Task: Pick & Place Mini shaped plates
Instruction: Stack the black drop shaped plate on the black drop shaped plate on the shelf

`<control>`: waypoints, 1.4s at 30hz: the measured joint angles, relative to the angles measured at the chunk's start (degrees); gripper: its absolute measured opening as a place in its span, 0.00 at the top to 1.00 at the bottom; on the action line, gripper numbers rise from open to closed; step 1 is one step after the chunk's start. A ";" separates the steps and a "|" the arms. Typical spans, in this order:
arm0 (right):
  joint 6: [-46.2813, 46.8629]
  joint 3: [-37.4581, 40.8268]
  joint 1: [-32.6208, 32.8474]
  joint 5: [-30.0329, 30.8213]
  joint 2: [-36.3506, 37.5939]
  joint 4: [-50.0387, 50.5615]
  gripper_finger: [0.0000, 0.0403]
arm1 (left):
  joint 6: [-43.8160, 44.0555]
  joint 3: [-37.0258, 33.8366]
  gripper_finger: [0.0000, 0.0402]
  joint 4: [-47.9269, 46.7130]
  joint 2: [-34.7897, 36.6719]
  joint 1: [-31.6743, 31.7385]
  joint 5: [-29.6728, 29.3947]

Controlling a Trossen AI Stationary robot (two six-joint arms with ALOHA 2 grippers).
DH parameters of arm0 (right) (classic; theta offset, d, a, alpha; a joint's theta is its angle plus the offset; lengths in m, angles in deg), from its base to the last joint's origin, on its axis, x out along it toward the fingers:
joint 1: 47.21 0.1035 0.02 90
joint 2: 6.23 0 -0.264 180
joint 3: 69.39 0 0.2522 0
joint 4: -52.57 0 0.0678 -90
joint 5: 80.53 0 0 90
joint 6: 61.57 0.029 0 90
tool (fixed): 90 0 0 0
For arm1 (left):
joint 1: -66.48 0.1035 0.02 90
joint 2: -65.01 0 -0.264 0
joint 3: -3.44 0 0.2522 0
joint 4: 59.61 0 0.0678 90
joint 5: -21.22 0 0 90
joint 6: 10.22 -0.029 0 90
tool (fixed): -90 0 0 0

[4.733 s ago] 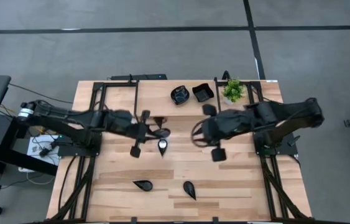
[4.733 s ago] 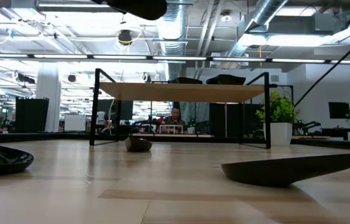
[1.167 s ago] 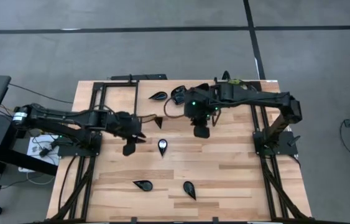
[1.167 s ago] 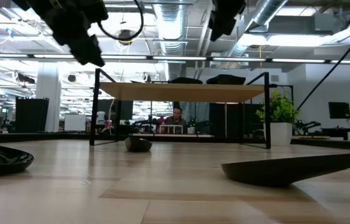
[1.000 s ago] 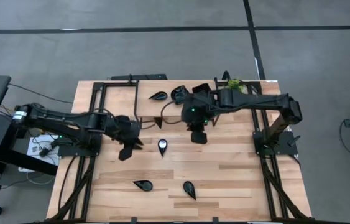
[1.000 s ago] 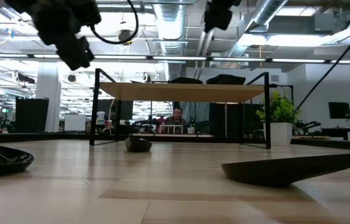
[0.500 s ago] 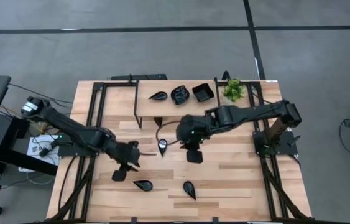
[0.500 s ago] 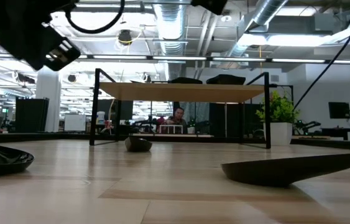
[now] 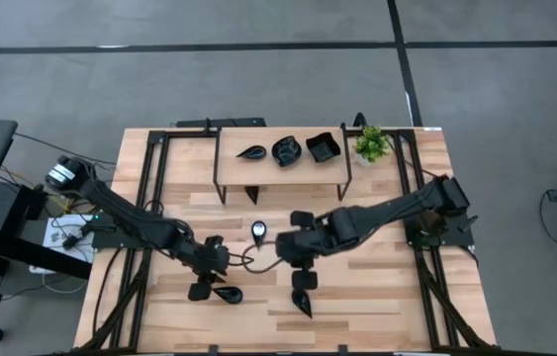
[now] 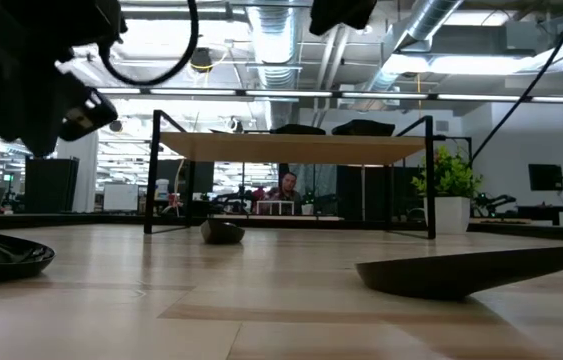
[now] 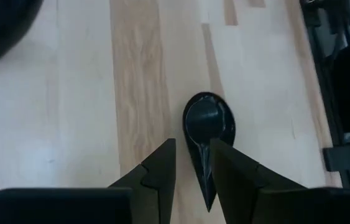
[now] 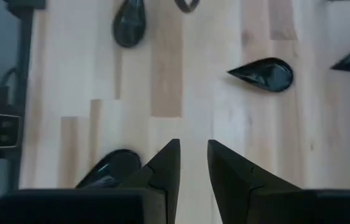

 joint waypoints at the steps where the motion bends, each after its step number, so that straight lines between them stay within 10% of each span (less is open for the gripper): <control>1: 0.09 -0.02 0.45 0.92 -0.26 -0.48 0.81 | 0.69 0.00 0.75 0.31 -0.66 0.00 0.06; 18: -2.06 1.71 4.31 14.59 -0.16 -4.38 0.81 | 3.94 -1.86 0.75 8.38 -5.56 -1.53 0.55; 32: 14.59 49.75 12.68 20.15 21.07 -42.34 0.81 | 4.69 -1.88 0.75 8.88 -5.54 -3.81 -0.20; 42: 23.47 56.02 13.32 20.16 26.57 -45.16 0.81 | 3.67 -1.90 0.75 8.84 -5.54 -3.96 -2.01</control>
